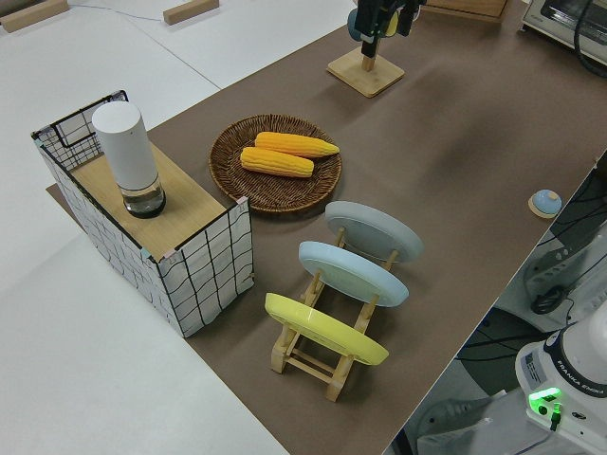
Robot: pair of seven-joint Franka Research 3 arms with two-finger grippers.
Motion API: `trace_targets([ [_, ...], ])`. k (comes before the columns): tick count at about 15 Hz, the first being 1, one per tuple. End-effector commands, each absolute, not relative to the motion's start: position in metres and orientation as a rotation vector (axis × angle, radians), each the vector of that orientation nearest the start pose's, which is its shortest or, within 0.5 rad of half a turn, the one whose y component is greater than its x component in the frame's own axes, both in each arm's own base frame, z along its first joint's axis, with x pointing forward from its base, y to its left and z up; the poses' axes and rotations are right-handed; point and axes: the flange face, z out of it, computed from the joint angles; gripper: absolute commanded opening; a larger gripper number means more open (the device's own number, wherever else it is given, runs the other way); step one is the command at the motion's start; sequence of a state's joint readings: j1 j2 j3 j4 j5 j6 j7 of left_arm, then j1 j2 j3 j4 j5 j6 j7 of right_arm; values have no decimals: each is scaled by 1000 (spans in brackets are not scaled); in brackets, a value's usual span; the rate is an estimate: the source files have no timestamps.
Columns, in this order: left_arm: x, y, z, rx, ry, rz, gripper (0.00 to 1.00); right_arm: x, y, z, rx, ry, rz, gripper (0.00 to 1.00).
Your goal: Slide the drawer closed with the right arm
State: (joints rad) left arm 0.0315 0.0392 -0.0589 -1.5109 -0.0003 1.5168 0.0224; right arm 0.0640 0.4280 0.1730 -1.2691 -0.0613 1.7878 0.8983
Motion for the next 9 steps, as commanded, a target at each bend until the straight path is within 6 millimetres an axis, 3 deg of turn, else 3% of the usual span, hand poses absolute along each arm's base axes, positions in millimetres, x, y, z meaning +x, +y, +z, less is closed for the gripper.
trace_targets([
  [1, 563, -13, 630, -3126, 94, 60, 995, 649, 161, 551, -3000, 874, -126, 0],
  [5, 563, -13, 630, -3126, 94, 60, 993, 624, 165, 574, -3075, 690, -112, 0],
  [9, 563, -13, 630, -3126, 94, 60, 993, 607, 137, 587, -3126, 512, -114, 0],
])
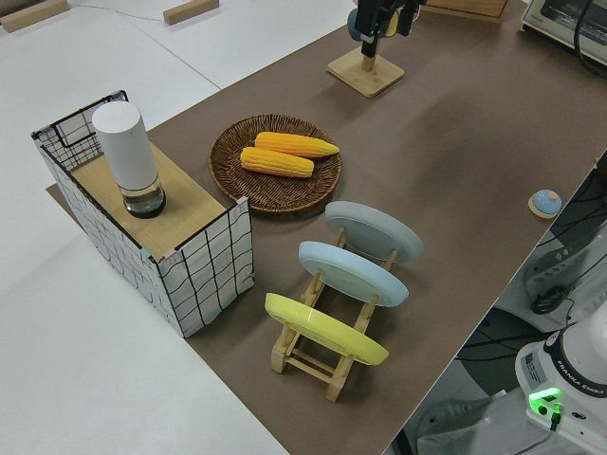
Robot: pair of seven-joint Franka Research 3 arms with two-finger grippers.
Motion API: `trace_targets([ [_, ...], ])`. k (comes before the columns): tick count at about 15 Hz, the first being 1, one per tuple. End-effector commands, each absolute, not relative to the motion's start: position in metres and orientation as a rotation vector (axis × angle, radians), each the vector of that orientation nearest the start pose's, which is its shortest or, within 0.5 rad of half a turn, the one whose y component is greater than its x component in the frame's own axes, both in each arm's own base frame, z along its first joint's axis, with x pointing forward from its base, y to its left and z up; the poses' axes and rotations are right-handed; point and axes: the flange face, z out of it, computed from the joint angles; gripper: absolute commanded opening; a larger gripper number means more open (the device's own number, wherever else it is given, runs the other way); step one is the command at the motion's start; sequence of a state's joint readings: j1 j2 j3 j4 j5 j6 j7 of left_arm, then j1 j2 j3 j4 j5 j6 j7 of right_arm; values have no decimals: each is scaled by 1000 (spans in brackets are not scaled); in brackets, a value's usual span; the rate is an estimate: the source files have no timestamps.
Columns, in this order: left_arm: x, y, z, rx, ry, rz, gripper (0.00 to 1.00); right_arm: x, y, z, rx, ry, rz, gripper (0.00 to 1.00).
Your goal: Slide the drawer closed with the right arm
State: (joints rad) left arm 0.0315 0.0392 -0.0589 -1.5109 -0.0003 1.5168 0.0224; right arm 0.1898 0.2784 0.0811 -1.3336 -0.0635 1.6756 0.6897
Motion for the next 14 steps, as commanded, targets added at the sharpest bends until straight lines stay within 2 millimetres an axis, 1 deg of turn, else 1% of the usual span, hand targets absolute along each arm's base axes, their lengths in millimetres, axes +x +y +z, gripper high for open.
trace_targets([
  [1, 563, -13, 630, -3126, 94, 60, 993, 603, 128, 591, -3132, 476, -109, 0],
  [5, 563, -13, 630, -3126, 94, 60, 993, 583, 83, 603, -3155, 307, -84, 0],
  [6, 563, -13, 630, -3126, 94, 60, 993, 579, 75, 606, -3146, 269, -68, 0],
  [8, 563, -13, 629, -3126, 94, 62, 993, 575, 52, 611, -3138, 205, -35, 0],
  [10, 563, -13, 629, -3126, 94, 62, 993, 573, 38, 612, -3128, 152, -9, 0],
  [12, 563, -13, 629, -3126, 94, 62, 993, 572, 33, 613, -3129, 135, -2, 0],
  [13, 563, -13, 630, -3126, 94, 60, 993, 572, 29, 615, -3128, 123, -4, 27],
  [14, 563, -13, 630, -3126, 94, 60, 993, 573, 23, 615, -3124, 115, -4, 128],
])
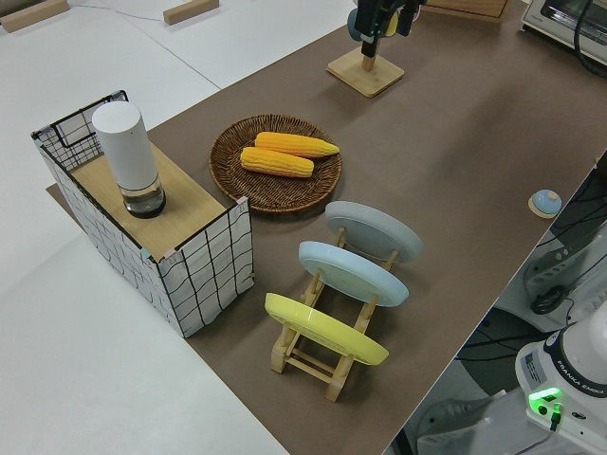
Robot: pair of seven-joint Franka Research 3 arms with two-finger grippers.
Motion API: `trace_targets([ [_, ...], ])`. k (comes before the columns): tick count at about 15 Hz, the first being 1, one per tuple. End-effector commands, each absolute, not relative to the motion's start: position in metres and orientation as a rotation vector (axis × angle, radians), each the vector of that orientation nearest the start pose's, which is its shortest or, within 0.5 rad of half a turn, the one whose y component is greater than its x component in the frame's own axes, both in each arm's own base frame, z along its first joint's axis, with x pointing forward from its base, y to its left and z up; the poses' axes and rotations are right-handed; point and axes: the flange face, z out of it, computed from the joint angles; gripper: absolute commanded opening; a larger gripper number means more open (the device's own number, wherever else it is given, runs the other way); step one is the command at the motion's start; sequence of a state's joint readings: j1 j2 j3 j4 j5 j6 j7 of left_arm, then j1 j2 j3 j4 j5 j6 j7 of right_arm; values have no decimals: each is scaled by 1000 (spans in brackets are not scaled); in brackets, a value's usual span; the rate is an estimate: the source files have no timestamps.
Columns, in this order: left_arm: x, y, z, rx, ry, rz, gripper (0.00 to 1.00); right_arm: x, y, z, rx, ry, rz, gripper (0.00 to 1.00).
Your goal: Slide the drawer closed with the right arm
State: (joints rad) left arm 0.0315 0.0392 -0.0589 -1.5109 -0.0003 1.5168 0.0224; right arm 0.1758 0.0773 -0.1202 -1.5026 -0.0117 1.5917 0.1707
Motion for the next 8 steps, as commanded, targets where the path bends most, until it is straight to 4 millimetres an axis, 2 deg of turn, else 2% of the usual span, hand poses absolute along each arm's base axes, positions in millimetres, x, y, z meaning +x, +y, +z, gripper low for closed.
trace_targets([
  [1, 563, -13, 630, -3126, 94, 60, 993, 573, 17, 615, -3109, 110, -5, 227],
  [2, 563, -13, 630, -3126, 94, 60, 993, 575, 13, 615, -3087, 115, -4, 348],
  [5, 563, -13, 630, -3126, 94, 60, 993, 576, 8, 614, -3068, 131, -1, 923],
  [6, 563, -13, 629, -3126, 94, 62, 993, 577, 7, 617, -3069, 138, -11, 981],
  [8, 563, -13, 629, -3126, 94, 62, 993, 577, 7, 620, -3079, 126, -21, 983],
])
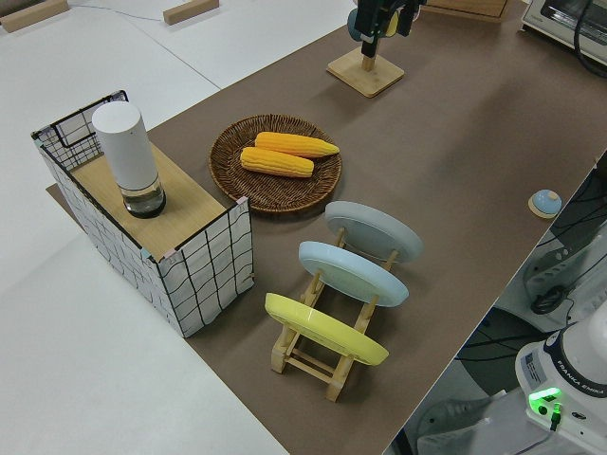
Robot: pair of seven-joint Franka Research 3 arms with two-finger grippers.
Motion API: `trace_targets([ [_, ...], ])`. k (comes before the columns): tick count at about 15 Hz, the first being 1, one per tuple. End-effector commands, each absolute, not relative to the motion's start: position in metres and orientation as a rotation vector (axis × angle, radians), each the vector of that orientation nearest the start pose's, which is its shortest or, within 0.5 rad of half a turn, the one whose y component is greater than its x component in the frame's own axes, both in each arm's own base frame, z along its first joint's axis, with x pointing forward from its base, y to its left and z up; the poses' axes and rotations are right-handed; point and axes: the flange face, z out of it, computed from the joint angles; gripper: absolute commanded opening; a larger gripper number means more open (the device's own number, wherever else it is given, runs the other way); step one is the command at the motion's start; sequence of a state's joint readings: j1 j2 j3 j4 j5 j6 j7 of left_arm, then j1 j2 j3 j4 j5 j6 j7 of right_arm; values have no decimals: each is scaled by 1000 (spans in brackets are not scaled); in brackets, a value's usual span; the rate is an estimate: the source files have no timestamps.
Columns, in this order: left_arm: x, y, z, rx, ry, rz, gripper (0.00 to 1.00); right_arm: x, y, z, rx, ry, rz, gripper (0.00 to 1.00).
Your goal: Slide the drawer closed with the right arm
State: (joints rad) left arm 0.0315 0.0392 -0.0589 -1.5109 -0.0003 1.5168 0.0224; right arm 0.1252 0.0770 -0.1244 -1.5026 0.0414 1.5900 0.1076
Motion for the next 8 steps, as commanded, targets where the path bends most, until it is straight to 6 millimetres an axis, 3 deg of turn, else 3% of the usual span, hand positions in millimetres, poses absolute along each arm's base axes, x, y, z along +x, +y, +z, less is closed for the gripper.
trace_targets([
  [1, 563, -13, 630, -3126, 94, 60, 993, 578, 7, 622, -3080, 128, -28, 983],
  [8, 563, -13, 630, -3126, 94, 60, 993, 581, 14, 629, -3120, 106, -40, 983],
])
